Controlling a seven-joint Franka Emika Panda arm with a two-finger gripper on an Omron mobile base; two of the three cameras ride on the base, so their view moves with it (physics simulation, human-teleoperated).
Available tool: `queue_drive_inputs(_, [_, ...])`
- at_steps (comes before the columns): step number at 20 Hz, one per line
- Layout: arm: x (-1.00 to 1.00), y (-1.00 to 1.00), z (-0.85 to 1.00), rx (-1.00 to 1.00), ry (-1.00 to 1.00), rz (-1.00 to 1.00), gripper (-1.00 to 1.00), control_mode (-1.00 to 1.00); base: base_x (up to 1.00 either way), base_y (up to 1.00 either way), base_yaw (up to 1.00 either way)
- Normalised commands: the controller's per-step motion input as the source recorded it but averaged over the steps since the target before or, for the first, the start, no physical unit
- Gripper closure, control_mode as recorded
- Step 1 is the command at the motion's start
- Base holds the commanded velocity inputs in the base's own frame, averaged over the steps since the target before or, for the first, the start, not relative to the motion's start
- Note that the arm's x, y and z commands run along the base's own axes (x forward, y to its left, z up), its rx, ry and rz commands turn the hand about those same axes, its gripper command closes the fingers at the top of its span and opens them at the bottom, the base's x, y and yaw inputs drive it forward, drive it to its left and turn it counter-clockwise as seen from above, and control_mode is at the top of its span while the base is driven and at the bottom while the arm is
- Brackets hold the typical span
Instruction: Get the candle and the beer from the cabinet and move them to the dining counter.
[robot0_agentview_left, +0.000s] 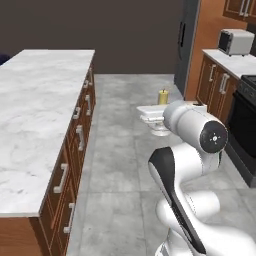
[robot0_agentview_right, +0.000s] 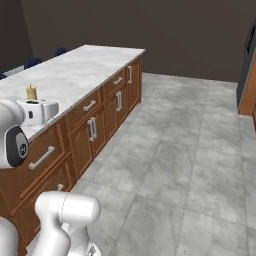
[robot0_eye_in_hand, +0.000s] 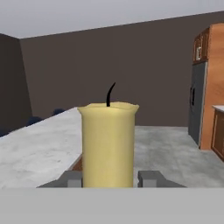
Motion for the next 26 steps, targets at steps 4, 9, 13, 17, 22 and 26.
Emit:
queue_drive_inputs(4, [0.0, 0.0, 0.0, 0.0, 0.0, 0.0, 1.0, 1.0, -0.84, 0.28, 0.13])
queue_drive_inputs(9, [0.0, 0.0, 0.0, 0.0, 0.0, 0.0, 1.0, 1.0, -0.39, 0.53, 0.07])
queue_drive_inputs(13, [0.0, 0.0, 0.0, 0.0, 0.0, 0.0, 1.0, 1.0, 0.09, 0.85, 0.0])
queue_drive_inputs(17, [0.0, 0.0, 0.0, 0.0, 0.0, 0.0, 1.0, 1.0, 0.14, 0.87, 0.0])
queue_drive_inputs(22, [0.0, 0.0, 0.0, 0.0, 0.0, 0.0, 1.0, 1.0, 0.12, 0.89, 0.0])
queue_drive_inputs(26, [0.0, 0.0, 0.0, 0.0, 0.0, 0.0, 1.0, 1.0, 0.11, 0.94, 0.0])
